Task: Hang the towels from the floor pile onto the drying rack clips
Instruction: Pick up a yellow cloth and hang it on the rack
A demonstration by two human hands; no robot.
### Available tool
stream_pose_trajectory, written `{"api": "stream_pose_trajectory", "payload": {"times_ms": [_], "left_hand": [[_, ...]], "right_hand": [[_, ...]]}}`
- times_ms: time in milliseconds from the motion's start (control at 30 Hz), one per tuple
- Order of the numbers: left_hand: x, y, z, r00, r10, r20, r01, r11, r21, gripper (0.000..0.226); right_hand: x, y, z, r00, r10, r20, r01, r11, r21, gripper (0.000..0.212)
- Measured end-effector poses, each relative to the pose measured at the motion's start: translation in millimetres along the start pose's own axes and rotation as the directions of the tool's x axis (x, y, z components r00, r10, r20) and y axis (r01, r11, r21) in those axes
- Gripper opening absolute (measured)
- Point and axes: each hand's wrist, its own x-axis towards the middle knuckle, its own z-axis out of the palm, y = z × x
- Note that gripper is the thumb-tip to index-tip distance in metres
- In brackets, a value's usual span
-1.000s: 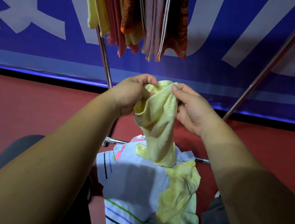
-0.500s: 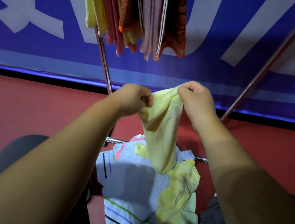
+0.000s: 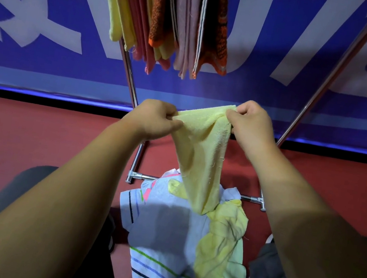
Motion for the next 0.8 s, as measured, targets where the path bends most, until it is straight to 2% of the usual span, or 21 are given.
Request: {"api": "stream_pose_trajectory", "payload": {"times_ms": [100, 267, 367, 500, 733, 800], "left_hand": [[-7, -1, -4, 0.996, -0.012, -0.086, 0.0, 0.99, -0.141, 0.025], [-29, 3, -14, 0.988, -0.043, -0.147, -0.012, 0.935, -0.354, 0.016], [-43, 3, -19, 0.983, -0.067, -0.174, -0.023, 0.882, -0.471, 0.012], [-61, 7, -29, 0.98, -0.04, -0.197, -0.065, 0.865, -0.498, 0.009], [-83, 29, -65, 0.956, 0.026, -0.292, -0.181, 0.835, -0.519, 0.014], [-86, 36, -83, 0.949, 0.031, -0.313, -0.207, 0.812, -0.546, 0.026]], "right_hand": [[1, 3, -6, 0.998, -0.01, 0.059, 0.005, 0.996, 0.087, 0.029], [-20, -9, -17, 0.991, -0.099, 0.093, 0.083, 0.983, 0.166, 0.025], [-35, -17, -23, 0.984, -0.124, 0.127, 0.102, 0.981, 0.168, 0.031], [-53, -26, -32, 0.982, -0.164, 0.094, 0.144, 0.971, 0.189, 0.009], [-78, -65, -57, 0.975, -0.219, -0.032, 0.221, 0.958, 0.18, 0.008], [-80, -85, -67, 0.973, -0.224, -0.059, 0.231, 0.951, 0.203, 0.01]]}}
